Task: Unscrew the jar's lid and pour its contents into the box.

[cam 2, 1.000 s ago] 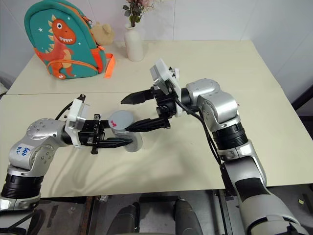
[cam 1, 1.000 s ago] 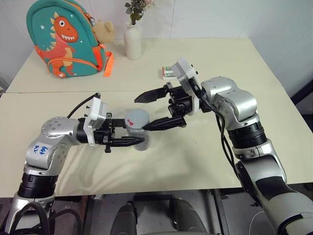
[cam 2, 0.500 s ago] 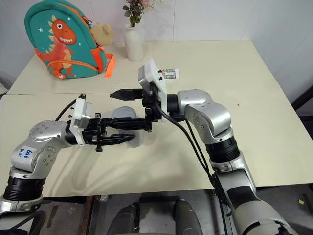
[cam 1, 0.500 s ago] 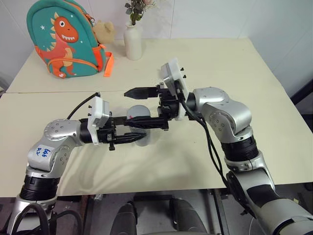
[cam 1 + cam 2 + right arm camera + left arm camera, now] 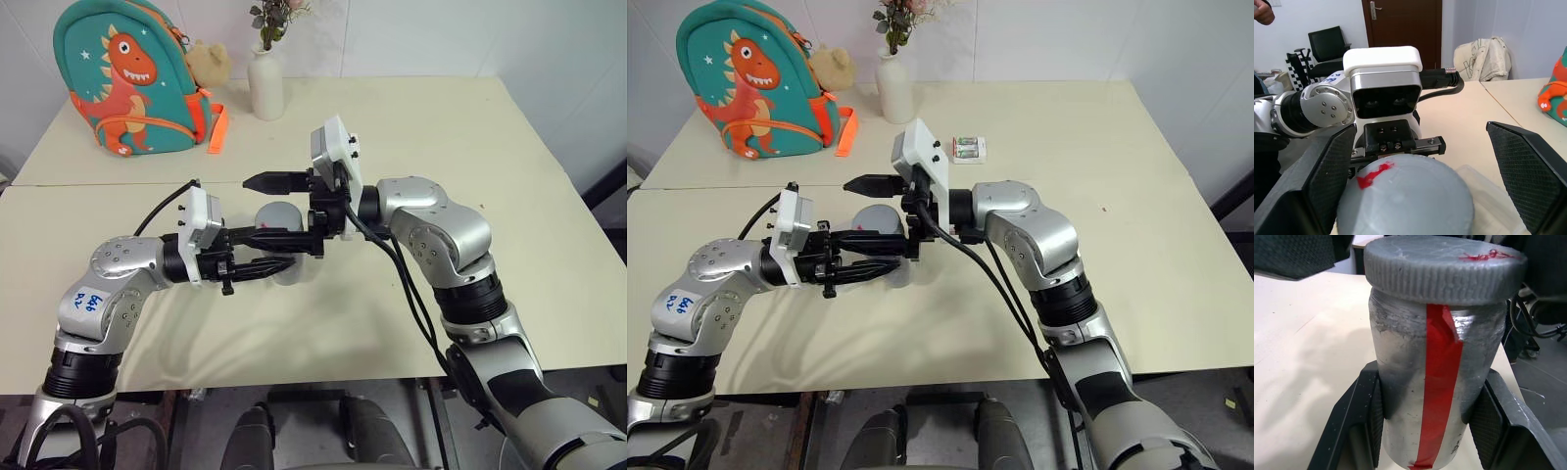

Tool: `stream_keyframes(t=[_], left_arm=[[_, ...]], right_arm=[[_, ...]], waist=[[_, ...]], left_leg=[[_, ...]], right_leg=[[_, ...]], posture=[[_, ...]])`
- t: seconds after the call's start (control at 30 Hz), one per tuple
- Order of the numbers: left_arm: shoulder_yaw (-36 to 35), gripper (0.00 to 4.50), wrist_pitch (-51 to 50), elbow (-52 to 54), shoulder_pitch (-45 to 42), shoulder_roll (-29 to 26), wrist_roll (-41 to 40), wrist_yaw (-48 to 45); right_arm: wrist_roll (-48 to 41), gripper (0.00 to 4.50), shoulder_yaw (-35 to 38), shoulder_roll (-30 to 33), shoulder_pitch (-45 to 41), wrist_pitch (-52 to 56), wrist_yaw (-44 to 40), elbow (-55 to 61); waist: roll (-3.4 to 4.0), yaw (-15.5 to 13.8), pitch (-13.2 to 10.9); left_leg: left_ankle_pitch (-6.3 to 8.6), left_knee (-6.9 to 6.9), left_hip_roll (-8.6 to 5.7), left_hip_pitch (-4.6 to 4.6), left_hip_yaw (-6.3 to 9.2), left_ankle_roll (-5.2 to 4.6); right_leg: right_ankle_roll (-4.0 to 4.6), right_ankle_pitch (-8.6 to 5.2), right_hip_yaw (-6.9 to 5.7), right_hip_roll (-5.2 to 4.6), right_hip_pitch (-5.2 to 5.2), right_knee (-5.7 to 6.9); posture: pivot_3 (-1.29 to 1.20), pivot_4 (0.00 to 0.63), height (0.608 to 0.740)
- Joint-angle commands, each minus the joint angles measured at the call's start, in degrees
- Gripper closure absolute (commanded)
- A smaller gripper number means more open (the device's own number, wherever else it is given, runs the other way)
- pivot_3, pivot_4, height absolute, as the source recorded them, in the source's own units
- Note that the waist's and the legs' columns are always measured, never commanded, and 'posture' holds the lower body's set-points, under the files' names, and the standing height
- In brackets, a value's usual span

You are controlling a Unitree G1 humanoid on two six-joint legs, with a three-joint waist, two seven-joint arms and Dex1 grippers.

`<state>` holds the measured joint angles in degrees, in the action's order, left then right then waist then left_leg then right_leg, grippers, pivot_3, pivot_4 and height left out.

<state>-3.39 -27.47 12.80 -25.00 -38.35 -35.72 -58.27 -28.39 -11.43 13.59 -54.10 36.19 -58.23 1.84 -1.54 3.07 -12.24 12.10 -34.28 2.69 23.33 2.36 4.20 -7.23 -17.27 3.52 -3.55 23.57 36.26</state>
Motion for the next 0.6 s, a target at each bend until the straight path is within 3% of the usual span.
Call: stream_keyframes(t=[0.03,0.6], left_arm=[[-1.5,2.53,0.3,2.2,-0.8,0.0,-1.1,0.1],[-2.7,2.53,1.2,2.0,0.1,-0.5,-1.2,-0.7]], right_arm=[[0.3,0.04,1.6,1.2,-0.5,-1.8,0.0,-0.6],[-3.3,0.04,8.8,12.1,0.2,-4.6,-4.3,-7.9]], waist=[[0.00,0.0,0.0],[0.00,0.0,0.0]], left_leg=[[0.00,0.00,0.00,0.00,0.00,0.00],[0.00,0.00,0.00,0.00,-0.01,0.00]], right_leg=[[0.00,0.00,0.00,0.00,0.00,0.00],[0.00,0.00,0.00,0.00,0.00,-0.03]], posture=[[0.00,0.150,0.740],[0.00,0.150,0.740]])
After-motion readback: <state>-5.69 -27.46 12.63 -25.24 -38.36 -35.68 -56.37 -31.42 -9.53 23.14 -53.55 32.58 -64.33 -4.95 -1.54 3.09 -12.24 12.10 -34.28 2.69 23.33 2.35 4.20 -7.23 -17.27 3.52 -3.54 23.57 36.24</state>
